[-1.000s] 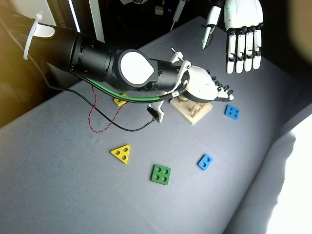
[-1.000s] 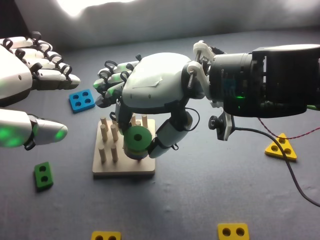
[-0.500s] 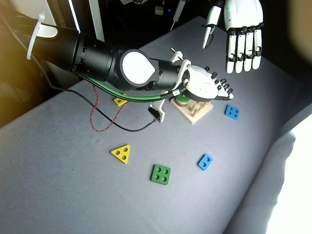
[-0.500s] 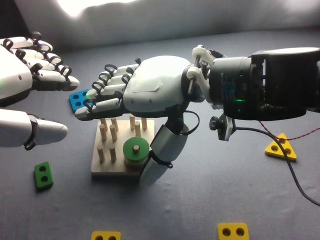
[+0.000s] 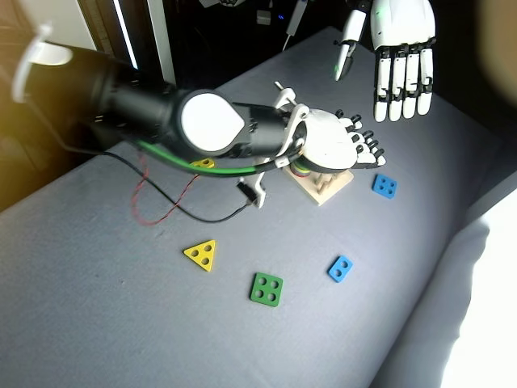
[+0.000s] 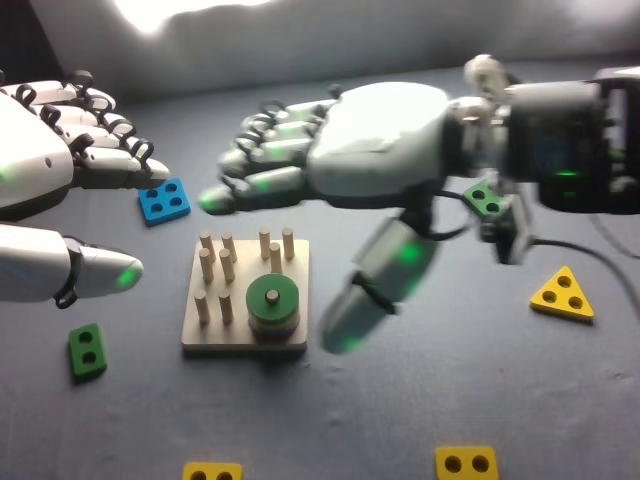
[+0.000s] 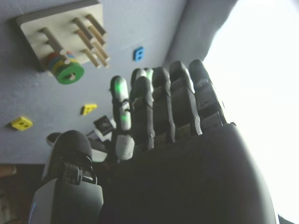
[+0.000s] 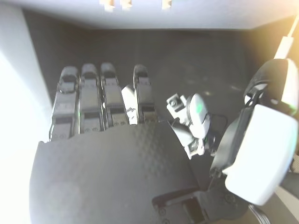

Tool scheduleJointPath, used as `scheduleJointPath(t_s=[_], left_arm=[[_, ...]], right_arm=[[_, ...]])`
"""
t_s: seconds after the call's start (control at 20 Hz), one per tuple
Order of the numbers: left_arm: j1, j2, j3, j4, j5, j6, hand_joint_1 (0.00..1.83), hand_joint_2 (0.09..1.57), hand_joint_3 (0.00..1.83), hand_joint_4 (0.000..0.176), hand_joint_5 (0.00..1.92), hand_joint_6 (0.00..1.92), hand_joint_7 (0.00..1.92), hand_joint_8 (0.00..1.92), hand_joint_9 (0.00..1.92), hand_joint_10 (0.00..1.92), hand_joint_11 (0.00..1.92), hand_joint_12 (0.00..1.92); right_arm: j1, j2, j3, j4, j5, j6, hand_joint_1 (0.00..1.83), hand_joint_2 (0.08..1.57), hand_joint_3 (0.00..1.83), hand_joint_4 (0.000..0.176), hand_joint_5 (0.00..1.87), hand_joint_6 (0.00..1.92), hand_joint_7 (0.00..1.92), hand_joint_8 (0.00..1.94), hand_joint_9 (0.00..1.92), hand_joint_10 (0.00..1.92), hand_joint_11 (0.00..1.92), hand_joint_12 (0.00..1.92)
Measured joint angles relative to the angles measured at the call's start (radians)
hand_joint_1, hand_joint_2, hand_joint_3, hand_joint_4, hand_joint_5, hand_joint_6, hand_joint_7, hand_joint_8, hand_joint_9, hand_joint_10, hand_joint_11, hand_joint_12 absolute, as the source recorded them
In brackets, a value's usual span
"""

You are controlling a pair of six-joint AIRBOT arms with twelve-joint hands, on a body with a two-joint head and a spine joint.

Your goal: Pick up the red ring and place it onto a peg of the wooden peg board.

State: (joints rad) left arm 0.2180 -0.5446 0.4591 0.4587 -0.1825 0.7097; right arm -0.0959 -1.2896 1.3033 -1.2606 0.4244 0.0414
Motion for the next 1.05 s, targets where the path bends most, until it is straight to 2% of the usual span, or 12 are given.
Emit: scheduleJointPath(t_s=[0.2,0.3,0.35,0.4,0.45,0.55,0.7,0.75,0.8,0.85,0.95,1.05], left_arm=[[0.0,0.0,0.002,-0.001,0.003,0.0,0.01,1.3,0.0,0.0,0.32,0.0,0.3,0.0,0.2,0.0,0.0,0.29],[0.0,0.0,0.006,-0.001,0.005,0.0,0.04,1.3,0.0,0.0,0.33,0.0,0.3,0.0,0.22,0.0,0.0,0.31],[0.0,0.0,0.006,-0.003,0.007,0.0,0.01,1.3,0.0,0.0,0.29,0.0,0.26,0.0,0.17,0.0,0.0,0.2],[0.0,0.0,0.006,-0.005,0.008,0.0,0.01,1.3,0.0,0.0,0.29,0.0,0.26,0.0,0.17,0.0,0.0,0.2],[0.0,0.0,0.006,-0.006,0.008,0.0,0.02,1.3,0.0,0.0,0.32,0.01,0.27,0.01,0.18,0.01,0.0,0.21],[0.0,0.0,0.002,-0.011,0.007,0.0,0.02,1.3,0.0,0.0,0.33,0.0,0.29,0.0,0.2,0.0,0.0,0.24],[0.0,0.0,0.0,-0.018,0.009,0.0,0.04,1.29,0.0,0.0,0.35,0.0,0.3,0.0,0.2,0.0,0.0,0.25],[0.0,0.0,0.0,-0.018,0.009,0.0,0.0,1.33,0.01,0.0,0.37,0.0,0.33,0.01,0.23,0.01,0.0,0.3],[-0.001,0.0,0.0,-0.019,0.01,0.0,0.0,1.36,0.01,0.0,0.37,0.0,0.33,0.0,0.23,0.0,0.0,0.34],[-0.001,0.0,0.0,-0.019,0.01,0.0,0.0,1.36,0.0,0.0,0.37,0.0,0.33,0.0,0.22,0.0,0.0,0.32],[-0.001,0.0,0.0,-0.019,0.01,0.0,0.0,1.35,0.0,0.0,0.36,0.0,0.32,0.0,0.21,0.0,0.0,0.28],[-0.001,0.0,0.0,-0.019,0.011,0.0,0.0,1.34,0.0,0.0,0.38,0.0,0.33,0.0,0.23,0.0,0.0,0.34]], right_arm=[[-0.007,0.106,-0.03,-0.148,0.127,0.225,0.23,0.7,0.01,0.176,0.0,0.0,0.0,0.0,0.0,0.0,0.0,0.0],[-0.007,0.152,-0.031,-0.205,0.135,0.346,0.21,0.69,0.01,0.176,0.0,0.0,0.0,0.0,0.0,0.0,0.0,0.0],[-0.007,0.175,-0.031,-0.241,0.126,0.402,0.2,0.7,0.01,0.171,0.0,0.0,0.0,0.0,0.0,0.0,0.0,0.0],[-0.006,0.192,-0.031,-0.267,0.117,0.441,0.2,0.7,0.01,0.171,0.0,0.0,0.0,0.0,0.0,0.0,0.0,0.0],[-0.005,0.21,-0.03,-0.29,0.108,0.481,0.2,0.71,0.02,0.16,0.0,0.0,0.0,0.0,0.0,0.0,0.0,0.0],[-0.005,0.259,-0.035,-0.31,0.099,0.528,0.24,0.72,0.02,0.142,0.0,0.0,0.0,0.0,0.0,0.0,0.0,0.0],[-0.001,0.31,-0.059,-0.352,0.103,0.537,0.25,0.74,0.02,0.157,0.03,0.01,0.0,0.0,0.0,0.0,0.0,0.0],[0.003,0.319,-0.066,-0.39,0.116,0.537,0.22,0.75,0.02,0.147,0.04,0.01,0.0,0.0,0.0,0.0,0.0,0.0],[0.011,0.327,-0.069,-0.392,0.135,0.544,0.26,0.76,0.01,0.118,0.1,0.01,0.05,0.0,0.0,0.0,0.0,0.0],[0.013,0.335,-0.076,-0.378,0.144,0.55,0.25,0.77,0.02,0.107,0.12,0.01,0.07,0.01,0.0,0.0,0.0,0.0],[0.011,0.34,-0.083,-0.378,0.144,0.554,0.23,0.77,0.01,0.108,0.12,0.01,0.08,0.01,0.0,0.0,0.0,0.0],[0.004,0.344,-0.095,-0.39,0.136,0.555,0.3,0.75,0.0,0.103,0.15,0.01,0.1,0.01,0.0,0.0,0.0,0.0]])
